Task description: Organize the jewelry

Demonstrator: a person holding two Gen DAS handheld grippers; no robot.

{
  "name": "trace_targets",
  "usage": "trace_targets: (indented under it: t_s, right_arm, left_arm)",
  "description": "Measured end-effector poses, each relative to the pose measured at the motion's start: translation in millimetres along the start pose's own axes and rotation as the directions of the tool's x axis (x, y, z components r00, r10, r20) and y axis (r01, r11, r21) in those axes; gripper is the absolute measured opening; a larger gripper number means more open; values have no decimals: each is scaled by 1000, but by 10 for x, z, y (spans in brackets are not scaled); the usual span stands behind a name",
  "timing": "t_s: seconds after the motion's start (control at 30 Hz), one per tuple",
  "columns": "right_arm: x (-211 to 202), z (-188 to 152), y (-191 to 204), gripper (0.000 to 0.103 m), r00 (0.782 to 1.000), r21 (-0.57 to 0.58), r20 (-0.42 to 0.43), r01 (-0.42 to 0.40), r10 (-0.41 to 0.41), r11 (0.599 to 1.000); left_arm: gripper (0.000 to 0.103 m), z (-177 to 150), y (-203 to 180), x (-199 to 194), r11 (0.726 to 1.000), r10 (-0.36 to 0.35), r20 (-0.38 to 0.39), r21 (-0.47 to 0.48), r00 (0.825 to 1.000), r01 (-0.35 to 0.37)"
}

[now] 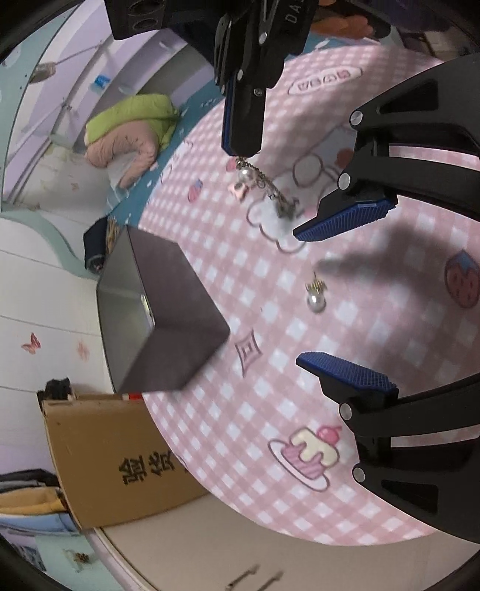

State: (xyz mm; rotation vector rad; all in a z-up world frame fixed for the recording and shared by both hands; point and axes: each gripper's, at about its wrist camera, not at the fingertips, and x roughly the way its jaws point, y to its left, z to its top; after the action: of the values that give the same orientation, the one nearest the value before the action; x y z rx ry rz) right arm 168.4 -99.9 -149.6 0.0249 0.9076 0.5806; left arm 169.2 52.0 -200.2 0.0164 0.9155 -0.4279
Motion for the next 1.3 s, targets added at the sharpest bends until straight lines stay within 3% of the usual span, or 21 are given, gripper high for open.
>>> trace_targets:
  t_s: [0.03, 0.1, 0.13, 0.2, 0.33, 0.53, 0.77, 0.87, 1.1, 1.3]
  right_arm:
    - [-25, 7, 20, 7, 1000, -5, -2, -7, 7, 1000]
    - [23, -9, 163, 7, 988, -129, -33, 144, -150, 981]
    - [66, -28, 194, 7, 980, -177, -64, 176, -190, 968]
    - [53, -36, 189, 7, 975, -198, -101, 175, -197, 965]
    - [-175, 28, 94, 7, 982, -155, -79, 159, -172, 975]
    - [-186, -42, -27, 7, 980, -116, -73, 176, -185, 978]
    - [-189, -97, -164, 7, 984, -70, -74, 160, -165, 985]
    - [-201, -92, -210, 7, 984, -55, -63, 160, -164, 986]
    - [-320, 0, -229, 7, 987, -44, -20, 157, -158, 987]
    - [-464, 183, -182, 7, 989, -54, 36, 145, -143, 988]
  left_arm:
    - [61, 2, -18, 2, 1000, 0, 0, 2, 1000, 0]
    - [61, 6, -34, 11, 1000, 0, -3, 0, 1000, 0]
    - [61, 7, -39, 13, 1000, -1, -5, -4, 1000, 1]
    - [61, -5, -31, -1, 1000, -5, 0, -5, 1000, 5]
    - [61, -26, -30, 4, 1000, -21, -4, -12, 1000, 21]
    - [59, -18, -59, 136, 1000, -4, -32, -7, 999, 4]
    - [18, 29, -106, 221, 992, 117, -45, 61, 992, -114]
    - [14, 27, -68, 213, 992, 116, -43, 52, 992, -114]
    - [14, 83, 79, -26, 999, -26, -5, -32, 1000, 25]
    - [14, 364, 165, -436, 990, -127, 99, -54, 987, 133]
